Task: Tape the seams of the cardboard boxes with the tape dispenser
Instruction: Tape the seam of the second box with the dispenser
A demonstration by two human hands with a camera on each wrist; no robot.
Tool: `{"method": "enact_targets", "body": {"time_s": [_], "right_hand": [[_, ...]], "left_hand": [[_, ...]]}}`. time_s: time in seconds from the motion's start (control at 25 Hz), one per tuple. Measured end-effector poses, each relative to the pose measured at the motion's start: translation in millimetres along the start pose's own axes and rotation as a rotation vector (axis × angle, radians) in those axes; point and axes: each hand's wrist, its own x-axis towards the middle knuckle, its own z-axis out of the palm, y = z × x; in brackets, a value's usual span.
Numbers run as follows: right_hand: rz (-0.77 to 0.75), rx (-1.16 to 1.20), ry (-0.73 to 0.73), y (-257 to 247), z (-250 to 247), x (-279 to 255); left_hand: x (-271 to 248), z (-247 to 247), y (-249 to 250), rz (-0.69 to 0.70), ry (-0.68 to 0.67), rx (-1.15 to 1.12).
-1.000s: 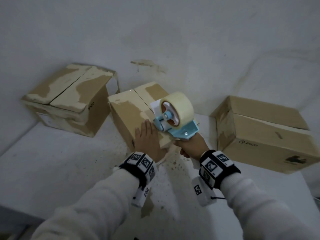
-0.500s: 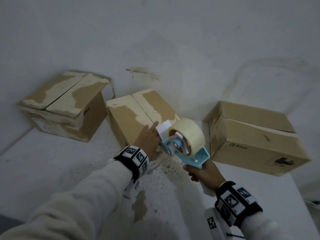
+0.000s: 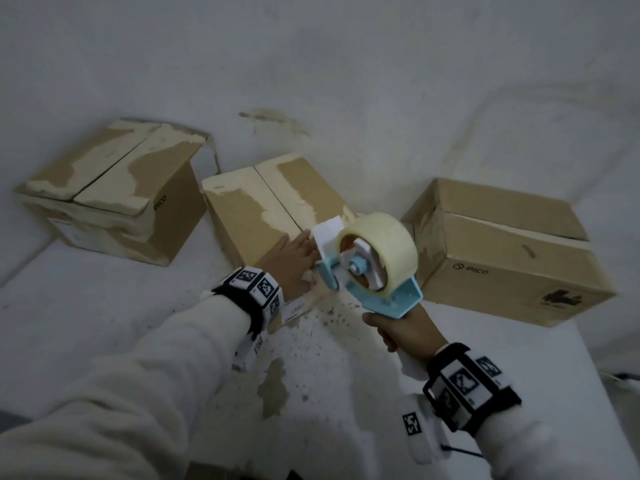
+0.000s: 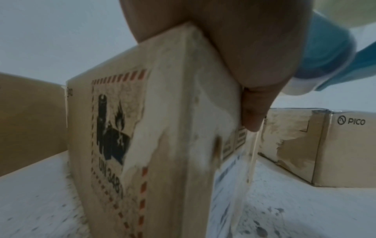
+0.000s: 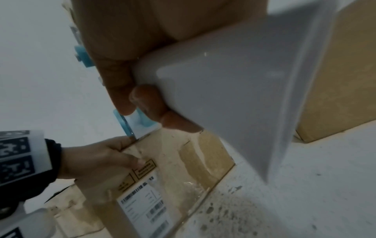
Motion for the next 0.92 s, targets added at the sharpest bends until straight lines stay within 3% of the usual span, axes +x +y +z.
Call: {"method": "enact_targets", "body": {"time_s": [0.24, 0.44, 0.6, 0.92], "right_hand": [[0.064, 0.085, 0.028, 25.1, -10.9, -31.1], [0.098, 0.128, 0.055, 31.5, 4.5, -21.5], [0.193, 0.114, 0.073, 45.7, 20.6, -0.4], [0.203, 0.09, 0.071, 59.5, 32.1, 30.8]], "left_hand": [[0.4, -0.2, -3.5, -0.021, -0.074, -0.034], [2.2, -7.4, 10.6, -0.158, -0.039, -0.295], [15.5, -4.0, 23.8, -0.31, -0.068, -0.189], [16.6, -4.0, 23.6, -0.307, -0.026, -0.136]]}}
